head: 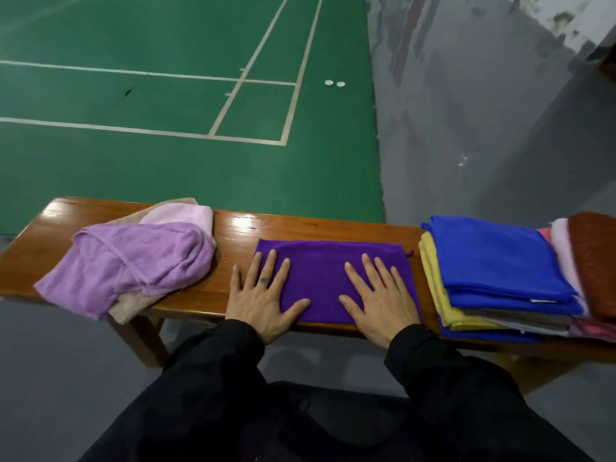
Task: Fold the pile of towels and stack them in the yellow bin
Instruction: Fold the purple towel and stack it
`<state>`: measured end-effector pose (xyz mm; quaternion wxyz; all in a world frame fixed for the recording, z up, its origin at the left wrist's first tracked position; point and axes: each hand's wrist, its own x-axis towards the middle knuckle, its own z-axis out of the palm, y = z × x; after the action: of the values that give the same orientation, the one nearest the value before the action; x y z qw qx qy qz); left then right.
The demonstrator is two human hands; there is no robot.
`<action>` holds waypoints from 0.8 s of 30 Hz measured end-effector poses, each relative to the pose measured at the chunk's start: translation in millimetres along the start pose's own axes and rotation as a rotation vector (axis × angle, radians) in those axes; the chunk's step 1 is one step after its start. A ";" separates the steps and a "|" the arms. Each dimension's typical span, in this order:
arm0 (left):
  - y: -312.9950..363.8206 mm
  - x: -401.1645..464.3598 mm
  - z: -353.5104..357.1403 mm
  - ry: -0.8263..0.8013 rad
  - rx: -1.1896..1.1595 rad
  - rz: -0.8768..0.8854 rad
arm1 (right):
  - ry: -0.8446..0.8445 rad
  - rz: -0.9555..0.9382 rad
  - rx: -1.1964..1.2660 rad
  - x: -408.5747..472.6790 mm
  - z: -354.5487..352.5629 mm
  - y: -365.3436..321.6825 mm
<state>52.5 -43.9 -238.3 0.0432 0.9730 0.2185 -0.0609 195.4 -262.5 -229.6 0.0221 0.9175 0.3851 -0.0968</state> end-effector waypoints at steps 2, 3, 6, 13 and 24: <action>-3.0 -2.6 -3.1 -0.010 -0.033 -0.051 | -0.001 -0.002 -0.002 -7.0 -2.3 5.6; -3.7 -5.9 -5.1 0.017 -0.047 -0.031 | 0.016 -0.009 0.013 -11.3 -3.6 8.4; -20.2 -25.1 -0.1 0.195 -0.072 0.278 | 0.070 -0.068 0.051 -31.2 0.9 20.2; -66.5 -42.6 10.7 0.416 -0.269 0.490 | 0.353 -0.346 0.098 -74.4 22.9 61.4; -48.9 -19.4 -117.9 0.603 -0.740 0.014 | 0.592 0.183 0.769 -31.3 -138.6 27.7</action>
<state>25.8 5.1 -121.9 0.3219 0.8680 0.2218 0.3062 215.9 -288.0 -88.6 -0.4202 0.8774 0.2290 0.0354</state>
